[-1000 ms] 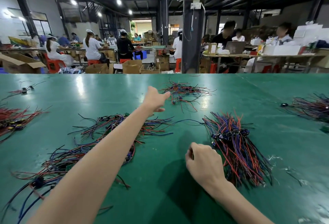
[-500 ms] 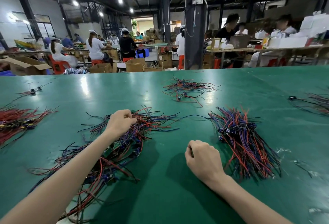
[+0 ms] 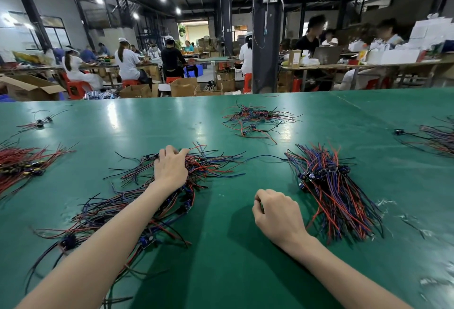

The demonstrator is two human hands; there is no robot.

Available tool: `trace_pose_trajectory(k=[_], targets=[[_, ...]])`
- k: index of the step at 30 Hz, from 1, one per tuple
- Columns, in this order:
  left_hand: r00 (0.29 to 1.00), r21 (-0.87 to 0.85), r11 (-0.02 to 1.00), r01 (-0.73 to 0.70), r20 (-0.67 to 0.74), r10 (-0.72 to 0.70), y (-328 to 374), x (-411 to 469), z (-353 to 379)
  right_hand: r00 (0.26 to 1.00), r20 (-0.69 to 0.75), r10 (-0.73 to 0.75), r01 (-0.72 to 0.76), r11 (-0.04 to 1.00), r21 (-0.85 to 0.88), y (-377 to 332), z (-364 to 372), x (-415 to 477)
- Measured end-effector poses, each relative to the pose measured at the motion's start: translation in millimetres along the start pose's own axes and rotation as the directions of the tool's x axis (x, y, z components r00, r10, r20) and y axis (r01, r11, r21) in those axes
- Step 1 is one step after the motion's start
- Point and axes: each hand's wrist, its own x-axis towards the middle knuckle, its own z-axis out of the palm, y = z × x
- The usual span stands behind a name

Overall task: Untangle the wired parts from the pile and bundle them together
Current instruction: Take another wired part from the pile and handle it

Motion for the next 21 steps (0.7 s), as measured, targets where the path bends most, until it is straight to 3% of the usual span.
trace_pose_trajectory(k=[2,5,7,11,17,21], targets=[[1.000,0.091,0.996,0.017,0.020,-0.019,2.7,8.2,2.0,1.000,0.009,-0.006,0.006,1.000,0.004,-0.1,-0.7,-0.3],[0.978,0.145,0.983,0.109,0.164,-0.132,-0.9,19.3,1.2,0.999,0.026,-0.019,0.019,1.000,0.010,0.1,-1.0,0.8],[0.974,0.210,0.975,0.070,0.195,-0.112,-4.0,21.5,2.5,0.999,0.038,-0.026,0.026,1.000,0.008,0.6,-0.9,1.8],[0.998,0.277,0.961,0.000,0.065,-0.018,-6.4,20.7,1.6,0.998,0.048,-0.038,0.038,0.999,0.007,0.4,-0.8,2.4],[0.995,0.166,0.986,-0.034,-0.087,0.049,-4.2,19.9,-10.5,0.998,0.050,-0.035,0.035,0.999,0.003,0.0,-1.4,2.1],[0.940,0.073,0.995,-0.069,-0.329,0.089,5.2,21.0,-30.2,0.999,0.045,-0.027,0.027,1.000,0.005,-0.6,-2.0,1.8]])
